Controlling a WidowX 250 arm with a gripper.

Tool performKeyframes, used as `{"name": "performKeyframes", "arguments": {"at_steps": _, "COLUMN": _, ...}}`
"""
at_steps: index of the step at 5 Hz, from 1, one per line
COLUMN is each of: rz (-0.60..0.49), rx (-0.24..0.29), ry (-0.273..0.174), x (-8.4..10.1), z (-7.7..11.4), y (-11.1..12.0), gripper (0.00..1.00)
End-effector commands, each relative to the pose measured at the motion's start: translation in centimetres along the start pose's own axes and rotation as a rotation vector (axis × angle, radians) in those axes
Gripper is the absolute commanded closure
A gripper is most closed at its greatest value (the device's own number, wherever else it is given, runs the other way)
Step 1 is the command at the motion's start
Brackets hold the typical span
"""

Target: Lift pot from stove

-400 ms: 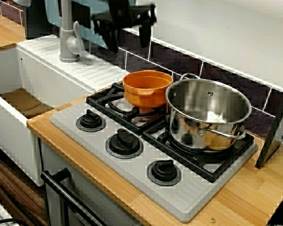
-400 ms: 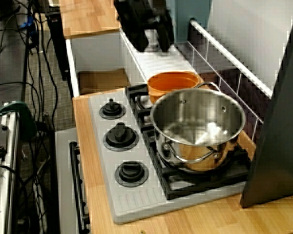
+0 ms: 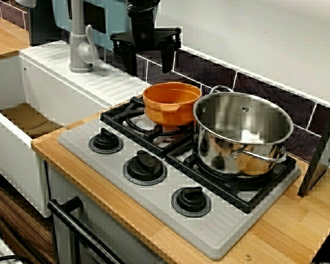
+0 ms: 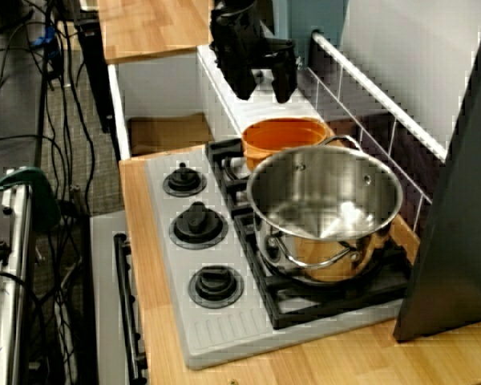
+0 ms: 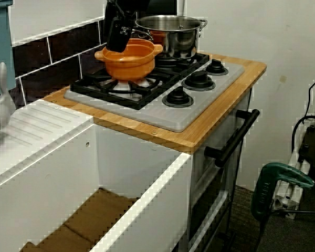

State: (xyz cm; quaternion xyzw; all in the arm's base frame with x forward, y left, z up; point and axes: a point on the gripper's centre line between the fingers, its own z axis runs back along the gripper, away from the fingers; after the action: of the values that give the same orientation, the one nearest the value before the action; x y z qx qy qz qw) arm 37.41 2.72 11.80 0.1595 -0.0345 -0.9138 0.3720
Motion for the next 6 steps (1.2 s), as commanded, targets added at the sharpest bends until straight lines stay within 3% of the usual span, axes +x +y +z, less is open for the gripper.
{"name": "performKeyframes", "arguments": {"at_steps": 1, "rz": -0.009, "rx": -0.001, "ry": 0.044, "x": -0.1, "z": 0.4, "y": -0.2, "gripper": 0.00}}
{"name": "performKeyframes", "arguments": {"at_steps": 4, "rz": 0.047, "rx": -0.040, "ry": 0.007, "x": 2.6, "z": -0.5, "y": -1.1, "gripper": 0.00}}
{"name": "performKeyframes", "arguments": {"at_steps": 5, "rz": 0.063, "rx": -0.083, "ry": -0.001, "x": 3.5, "z": -1.8, "y": -1.7, "gripper": 0.00}}
{"name": "performKeyframes", "arguments": {"at_steps": 6, "rz": 0.095, "rx": -0.107, "ry": 0.003, "x": 3.8, "z": -2.8, "y": -2.3, "gripper": 1.00}}
